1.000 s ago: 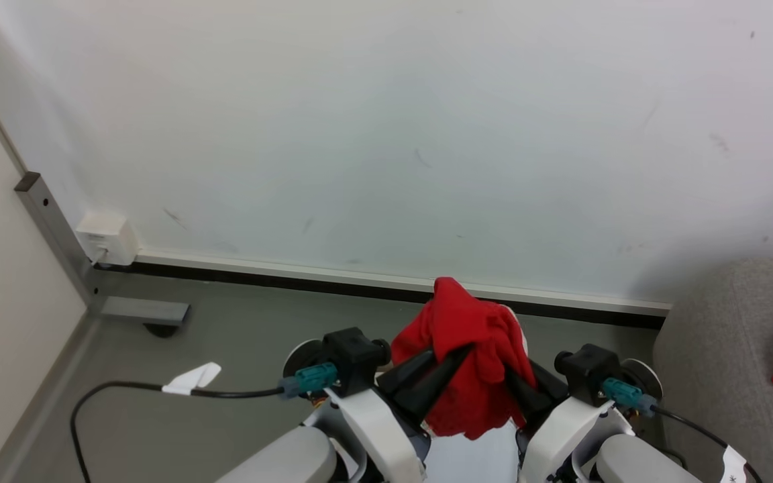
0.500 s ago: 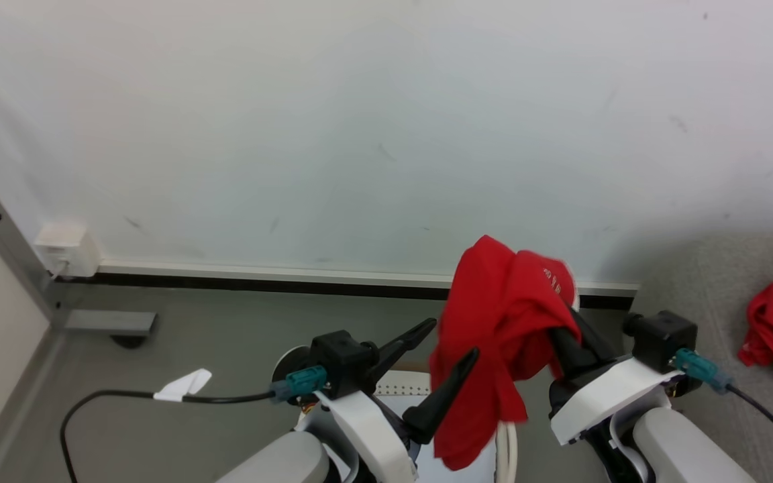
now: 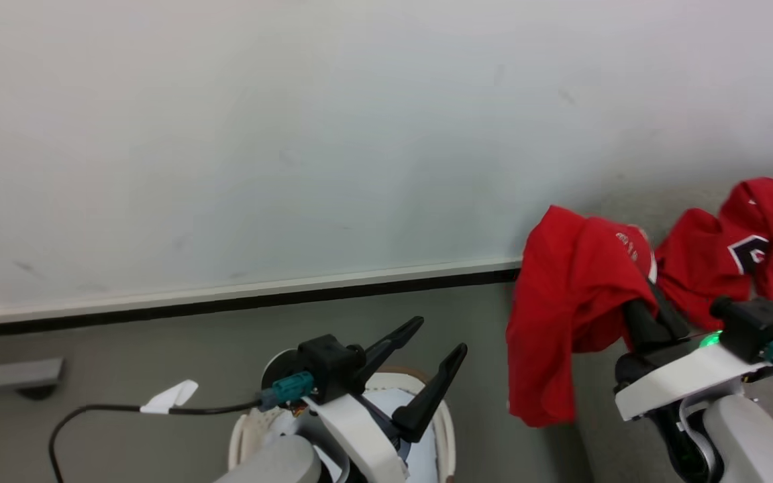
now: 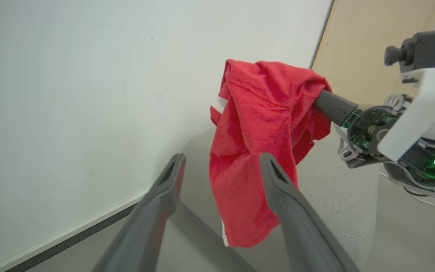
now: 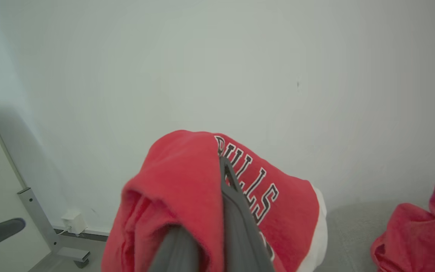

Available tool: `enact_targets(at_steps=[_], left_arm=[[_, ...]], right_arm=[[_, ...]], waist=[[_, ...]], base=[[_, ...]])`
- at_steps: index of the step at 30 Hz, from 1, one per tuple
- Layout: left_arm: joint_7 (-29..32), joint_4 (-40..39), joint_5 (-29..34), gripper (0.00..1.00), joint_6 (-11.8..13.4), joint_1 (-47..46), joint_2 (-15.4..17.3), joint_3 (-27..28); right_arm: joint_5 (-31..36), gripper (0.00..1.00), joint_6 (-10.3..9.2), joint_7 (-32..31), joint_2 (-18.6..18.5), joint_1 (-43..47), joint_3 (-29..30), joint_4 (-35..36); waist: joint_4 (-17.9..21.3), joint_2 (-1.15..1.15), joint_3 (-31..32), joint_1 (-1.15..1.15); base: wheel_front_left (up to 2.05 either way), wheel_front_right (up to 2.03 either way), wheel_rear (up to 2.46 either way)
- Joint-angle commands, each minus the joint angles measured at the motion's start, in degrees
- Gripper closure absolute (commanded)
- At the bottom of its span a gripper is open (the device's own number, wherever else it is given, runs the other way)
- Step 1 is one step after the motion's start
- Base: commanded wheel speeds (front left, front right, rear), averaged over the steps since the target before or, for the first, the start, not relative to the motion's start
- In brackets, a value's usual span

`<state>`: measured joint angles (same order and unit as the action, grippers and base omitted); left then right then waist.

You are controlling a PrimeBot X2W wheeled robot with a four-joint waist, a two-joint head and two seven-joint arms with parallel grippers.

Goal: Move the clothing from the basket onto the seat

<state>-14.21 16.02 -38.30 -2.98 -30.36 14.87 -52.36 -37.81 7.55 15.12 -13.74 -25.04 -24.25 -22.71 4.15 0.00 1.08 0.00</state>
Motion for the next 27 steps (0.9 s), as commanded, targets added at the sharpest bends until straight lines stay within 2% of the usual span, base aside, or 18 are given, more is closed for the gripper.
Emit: enact_targets(at_steps=[1,9,16,21,27], left_arm=[[-0.43,0.23,1.10,0.00,0.18,0.64,0.49,0.49],[-0.97,-0.41,4.28,0.00,0.04,1.27,0.07,3.08],[-0.90,-1.41,8.39,0.00,-1.27,3.20,-0.63,6.05],[-0.92,-1.74,10.75,0.00,-2.47,3.70,-1.25,7.13],[-0.93,-1.51,12.20,0.00,-3.52,3.84,-2.11,7.87]], right_arm=[[0.57,1.00,-0.13,0.03,-0.72,1.28,0.98,1.23],[0.10,1.00,-0.13,0.02,-1.57,5.00,6.04,5.94],[-1.67,1.00,-0.13,0.02,-0.26,8.10,9.58,9.91],[-2.36,1.00,-0.13,0.02,0.07,9.13,10.36,12.00],[-5.97,1.00,-0.13,0.02,0.49,9.63,11.60,13.66]], waist=[[3.55,0.00,-0.79,0.00],[9.92,0.00,-2.09,0.00],[15.11,0.00,-3.94,0.00],[17.15,0.00,-5.73,0.00],[17.74,0.00,-7.03,0.00]], base=[[0.00,0.00,0.00],[0.00,0.00,0.00],[0.00,0.00,0.00],[0.00,0.00,0.00],[0.00,0.00,0.00]])
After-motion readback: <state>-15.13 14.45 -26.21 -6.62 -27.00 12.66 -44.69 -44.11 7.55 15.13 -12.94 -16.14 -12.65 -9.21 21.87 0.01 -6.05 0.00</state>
